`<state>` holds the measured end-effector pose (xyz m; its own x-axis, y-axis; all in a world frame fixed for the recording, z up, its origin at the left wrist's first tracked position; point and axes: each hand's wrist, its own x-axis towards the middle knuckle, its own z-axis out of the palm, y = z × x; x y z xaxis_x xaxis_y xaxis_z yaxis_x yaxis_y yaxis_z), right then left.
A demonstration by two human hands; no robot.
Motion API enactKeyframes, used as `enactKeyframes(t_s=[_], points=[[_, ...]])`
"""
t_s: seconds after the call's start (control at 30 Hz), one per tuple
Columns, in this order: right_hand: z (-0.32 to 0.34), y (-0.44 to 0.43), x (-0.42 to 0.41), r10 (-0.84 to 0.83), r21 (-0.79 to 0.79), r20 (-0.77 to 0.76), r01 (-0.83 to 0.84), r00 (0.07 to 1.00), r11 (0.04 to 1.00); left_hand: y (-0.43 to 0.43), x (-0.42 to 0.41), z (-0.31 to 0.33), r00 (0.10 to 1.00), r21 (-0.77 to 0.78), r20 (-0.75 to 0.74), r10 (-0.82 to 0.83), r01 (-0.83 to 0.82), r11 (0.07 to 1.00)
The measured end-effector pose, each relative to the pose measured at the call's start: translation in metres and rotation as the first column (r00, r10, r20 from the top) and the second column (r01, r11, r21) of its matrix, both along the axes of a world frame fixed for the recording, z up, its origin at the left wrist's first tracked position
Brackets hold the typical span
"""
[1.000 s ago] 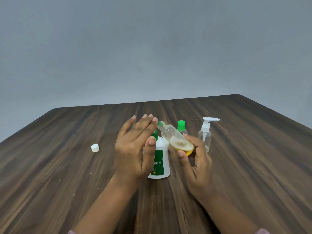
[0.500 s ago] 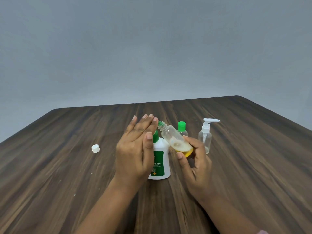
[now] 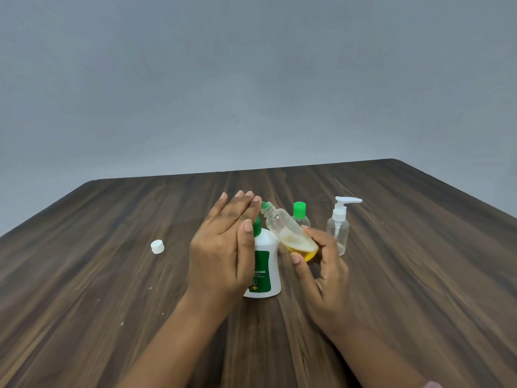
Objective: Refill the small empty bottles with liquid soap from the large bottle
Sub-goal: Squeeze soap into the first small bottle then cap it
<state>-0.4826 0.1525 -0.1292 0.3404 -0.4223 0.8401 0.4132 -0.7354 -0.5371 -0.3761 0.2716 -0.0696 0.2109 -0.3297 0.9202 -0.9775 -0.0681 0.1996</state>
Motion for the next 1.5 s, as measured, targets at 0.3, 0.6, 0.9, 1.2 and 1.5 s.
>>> enactKeyframes(t_s=[0.3, 0.6, 0.9, 1.2, 1.5], points=[[-0.002, -0.001, 0.000, 0.007, 0.018, -0.007, -0.007, 1.000, 1.000, -0.005, 0.001, -0.012, 1.000, -0.069, -0.017, -0.015, 0.014, 0.998], [0.001, 0.002, 0.000, -0.007, 0.015, -0.012, 0.007, 1.000, 1.000, 0.000, -0.001, 0.003, 1.000, -0.023, -0.002, 0.011, -0.011, 1.000], [-0.001, 0.001, 0.002, -0.030, 0.016, -0.001, 0.030, 1.000, 0.999, -0.003, -0.001, -0.002, 0.998, -0.047, 0.013, 0.053, -0.053, 0.998], [0.000, 0.000, 0.002, -0.031, 0.003, -0.009, 0.031, 0.999, 1.000, 0.000, 0.000, 0.005, 1.000, -0.024, 0.015, 0.027, -0.026, 0.999], [-0.001, 0.000, 0.001, -0.022, 0.001, -0.011, 0.022, 1.000, 1.000, 0.001, 0.001, 0.006, 0.999, -0.041, -0.052, -0.010, 0.008, 0.999]])
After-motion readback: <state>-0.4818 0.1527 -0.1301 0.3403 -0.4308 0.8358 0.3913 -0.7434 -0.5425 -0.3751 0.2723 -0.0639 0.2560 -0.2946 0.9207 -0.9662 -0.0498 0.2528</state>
